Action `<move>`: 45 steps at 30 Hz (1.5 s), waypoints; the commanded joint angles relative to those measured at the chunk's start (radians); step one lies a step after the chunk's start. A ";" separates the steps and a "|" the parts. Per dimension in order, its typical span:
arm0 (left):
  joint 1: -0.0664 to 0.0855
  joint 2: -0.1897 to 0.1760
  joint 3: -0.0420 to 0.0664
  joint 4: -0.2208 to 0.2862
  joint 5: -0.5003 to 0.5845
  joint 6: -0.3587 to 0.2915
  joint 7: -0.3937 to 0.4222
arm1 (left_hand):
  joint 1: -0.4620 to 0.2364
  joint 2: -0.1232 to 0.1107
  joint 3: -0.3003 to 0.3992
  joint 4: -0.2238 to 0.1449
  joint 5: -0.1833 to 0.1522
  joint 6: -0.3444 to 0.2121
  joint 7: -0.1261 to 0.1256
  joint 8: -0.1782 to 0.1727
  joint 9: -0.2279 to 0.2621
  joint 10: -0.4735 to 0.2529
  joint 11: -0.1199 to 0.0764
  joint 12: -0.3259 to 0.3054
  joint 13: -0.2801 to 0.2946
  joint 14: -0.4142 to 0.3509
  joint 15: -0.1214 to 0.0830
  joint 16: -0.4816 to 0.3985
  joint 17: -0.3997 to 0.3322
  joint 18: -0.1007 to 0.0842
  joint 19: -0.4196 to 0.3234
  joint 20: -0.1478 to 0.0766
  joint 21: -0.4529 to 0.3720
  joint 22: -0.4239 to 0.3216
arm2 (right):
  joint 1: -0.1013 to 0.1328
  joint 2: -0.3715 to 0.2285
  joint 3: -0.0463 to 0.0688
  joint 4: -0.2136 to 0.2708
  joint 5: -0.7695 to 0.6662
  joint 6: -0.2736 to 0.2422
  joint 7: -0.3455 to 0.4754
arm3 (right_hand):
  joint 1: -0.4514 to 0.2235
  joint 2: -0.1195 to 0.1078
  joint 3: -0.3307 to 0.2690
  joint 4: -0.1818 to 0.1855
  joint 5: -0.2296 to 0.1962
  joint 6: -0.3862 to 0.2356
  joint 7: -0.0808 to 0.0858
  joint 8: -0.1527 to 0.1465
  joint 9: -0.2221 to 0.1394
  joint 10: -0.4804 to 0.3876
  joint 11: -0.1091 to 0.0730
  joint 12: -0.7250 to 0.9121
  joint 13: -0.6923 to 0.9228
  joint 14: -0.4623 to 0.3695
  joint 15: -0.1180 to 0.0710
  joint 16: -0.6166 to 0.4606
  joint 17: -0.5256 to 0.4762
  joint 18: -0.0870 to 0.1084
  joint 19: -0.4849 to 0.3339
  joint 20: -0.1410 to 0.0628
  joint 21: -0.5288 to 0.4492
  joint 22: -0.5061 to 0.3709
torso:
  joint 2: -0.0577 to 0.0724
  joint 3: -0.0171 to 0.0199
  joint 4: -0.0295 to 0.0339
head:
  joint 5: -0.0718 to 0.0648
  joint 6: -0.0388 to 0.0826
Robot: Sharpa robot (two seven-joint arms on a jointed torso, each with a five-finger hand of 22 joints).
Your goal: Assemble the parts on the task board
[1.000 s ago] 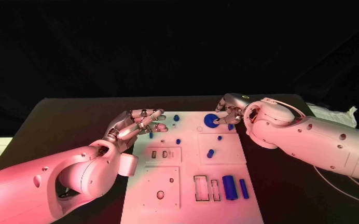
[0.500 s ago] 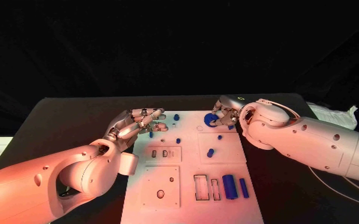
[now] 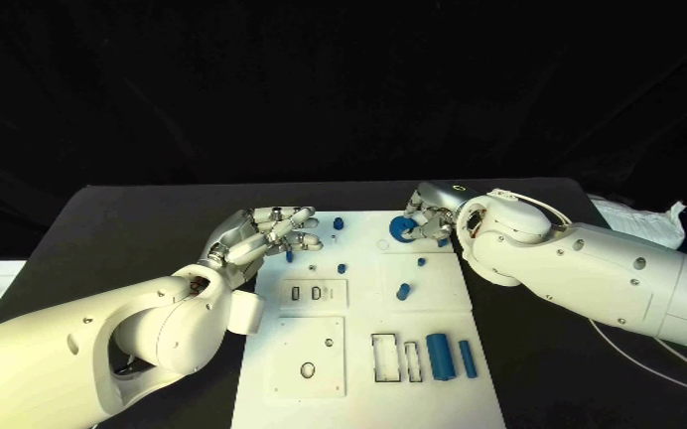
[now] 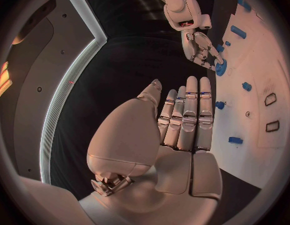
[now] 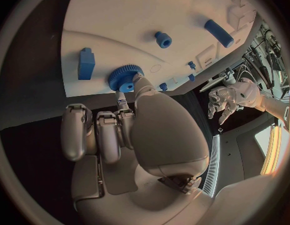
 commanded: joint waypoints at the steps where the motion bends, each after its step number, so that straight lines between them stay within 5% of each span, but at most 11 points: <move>1: 0.001 0.002 0.001 0.001 0.002 0.021 0.005 | 0.009 0.002 0.000 -0.003 0.000 0.000 0.006 -0.006 -0.001 0.001 0.006 -0.006 -0.001 0.006 0.001 -0.004 0.001 0.011 0.007 0.001 -0.005 -0.002 | -0.011 0.005 -0.005 -0.002 -0.068 0.024 -0.002 | 0.018 0.005 0.006 -0.013 -0.005 0.012 -0.001 0.006 0.004 0.040 -0.002 0.009 0.150 0.094 0.001 0.006 0.202 -0.018 0.010 -0.001 0.005 0.004 | 0.000 0.0006 0.0003 | 0.001 -0.001; 9: 0.001 0.002 0.001 0.000 0.002 0.022 0.005 | 0.009 0.002 0.000 -0.003 0.000 0.000 0.006 -0.006 -0.001 0.001 0.006 -0.006 -0.001 0.006 0.001 -0.004 0.001 0.011 0.007 0.001 -0.005 -0.002 | -0.020 0.011 -0.006 0.011 -0.136 -0.031 -0.007 | 0.028 0.016 0.034 -0.028 -0.009 0.047 -0.014 0.018 0.010 0.055 -0.013 0.035 0.175 0.095 -0.007 0.009 0.210 -0.021 0.020 -0.007 0.013 0.020 | 0.000 0.0001 0.0004 | 0.000 -0.002; 22: 0.001 0.002 0.001 -0.004 0.002 0.021 0.007 | 0.010 0.002 0.002 -0.005 -0.001 0.001 0.005 -0.007 -0.001 0.002 0.005 -0.008 -0.001 0.007 0.001 -0.006 0.003 0.011 0.008 0.001 -0.005 -0.002 | -0.024 0.005 -0.003 0.106 -0.149 -0.181 -0.009 | -0.002 0.012 0.069 -0.028 0.055 0.066 -0.023 0.016 0.015 0.068 -0.023 0.056 0.196 0.098 -0.016 0.013 0.222 -0.026 0.036 -0.017 0.024 0.044 | 0.000 -0.0013 0.0027 | 0.003 0.004; 31: 0.001 0.002 0.001 -0.006 0.002 0.022 0.008 | 0.010 0.002 0.002 -0.005 -0.001 0.001 0.005 -0.007 -0.001 0.002 0.005 -0.008 -0.001 0.007 0.001 -0.006 0.003 0.011 0.008 0.001 -0.005 -0.002 | -0.025 0.070 -0.004 0.128 -0.156 -0.178 -0.005 | -0.008 0.010 0.072 -0.026 0.060 0.066 -0.023 0.014 0.015 0.068 -0.022 0.055 0.196 0.098 -0.016 0.013 0.223 -0.026 0.037 -0.018 0.025 0.045 | 0.001 -0.0015 0.0035 | 0.012 0.003; 45: 0.001 0.002 0.001 -0.009 0.002 0.022 0.008 | 0.010 0.002 0.002 -0.005 -0.001 0.001 0.005 -0.007 -0.001 0.002 0.005 -0.008 -0.001 0.007 0.001 -0.006 0.003 0.011 0.008 0.001 -0.005 -0.002 | -0.041 0.179 -0.017 0.052 -0.171 -0.144 0.004 | -0.013 0.012 0.077 -0.025 0.064 0.064 -0.022 0.011 0.015 0.068 -0.022 0.055 0.196 0.098 -0.016 0.013 0.222 -0.026 0.037 -0.018 0.025 0.047 | 0.002 0.0007 0.0009 | 0.025 -0.001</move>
